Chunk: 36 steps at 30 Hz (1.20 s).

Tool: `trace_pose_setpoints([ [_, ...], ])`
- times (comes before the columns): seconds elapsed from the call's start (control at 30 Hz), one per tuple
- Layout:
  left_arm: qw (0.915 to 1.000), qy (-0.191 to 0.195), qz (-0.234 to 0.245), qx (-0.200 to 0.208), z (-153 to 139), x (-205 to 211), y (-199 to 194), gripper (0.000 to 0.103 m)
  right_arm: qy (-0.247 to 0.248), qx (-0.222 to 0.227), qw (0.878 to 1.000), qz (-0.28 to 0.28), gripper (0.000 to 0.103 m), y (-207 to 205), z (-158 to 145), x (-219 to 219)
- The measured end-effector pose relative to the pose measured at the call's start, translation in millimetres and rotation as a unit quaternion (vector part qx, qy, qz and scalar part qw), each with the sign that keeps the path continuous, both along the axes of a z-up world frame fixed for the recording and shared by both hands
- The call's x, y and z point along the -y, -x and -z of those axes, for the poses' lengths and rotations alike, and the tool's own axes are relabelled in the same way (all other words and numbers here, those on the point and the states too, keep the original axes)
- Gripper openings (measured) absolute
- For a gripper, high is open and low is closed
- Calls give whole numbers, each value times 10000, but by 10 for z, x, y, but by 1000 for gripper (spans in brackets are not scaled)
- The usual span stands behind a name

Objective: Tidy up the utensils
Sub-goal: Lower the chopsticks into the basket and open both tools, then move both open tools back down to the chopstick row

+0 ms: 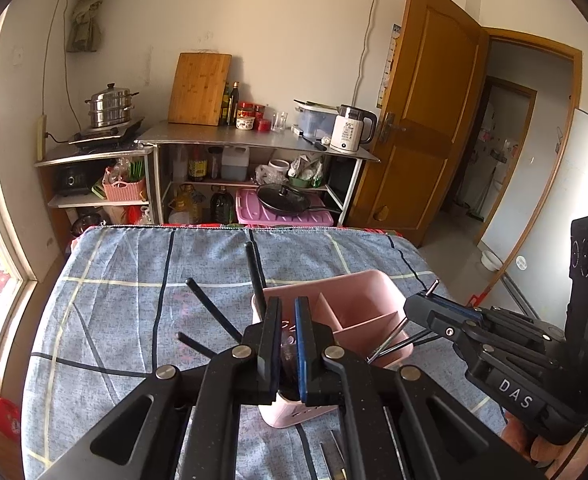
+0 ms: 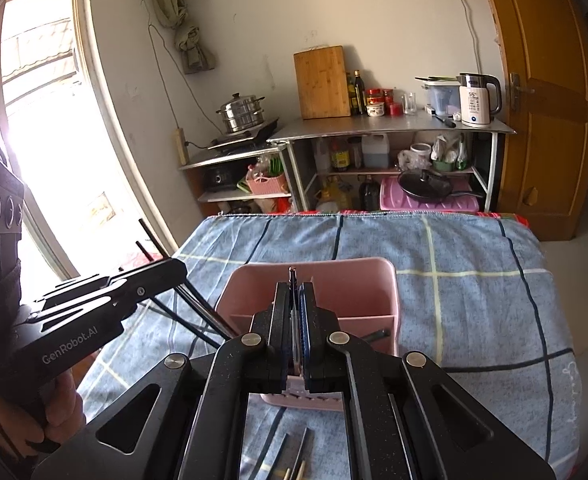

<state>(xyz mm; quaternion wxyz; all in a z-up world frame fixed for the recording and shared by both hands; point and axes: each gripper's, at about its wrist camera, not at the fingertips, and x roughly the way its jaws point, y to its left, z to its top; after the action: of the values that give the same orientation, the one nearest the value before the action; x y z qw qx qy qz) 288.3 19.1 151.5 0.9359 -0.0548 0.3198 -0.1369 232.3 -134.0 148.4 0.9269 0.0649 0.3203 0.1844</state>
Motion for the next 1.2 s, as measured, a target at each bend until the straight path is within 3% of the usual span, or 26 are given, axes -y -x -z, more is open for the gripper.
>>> trace_pose_setpoints([
  [0.53, 9991, 151, -66, 395, -305, -96, 624, 6, 51, 361, 9993, 4, 10, 542, -272, 111],
  [1.2, 9986, 200, -62, 485, 146, -122, 1677, 6, 75, 417, 9990, 148, 11, 1501, 56, 341],
])
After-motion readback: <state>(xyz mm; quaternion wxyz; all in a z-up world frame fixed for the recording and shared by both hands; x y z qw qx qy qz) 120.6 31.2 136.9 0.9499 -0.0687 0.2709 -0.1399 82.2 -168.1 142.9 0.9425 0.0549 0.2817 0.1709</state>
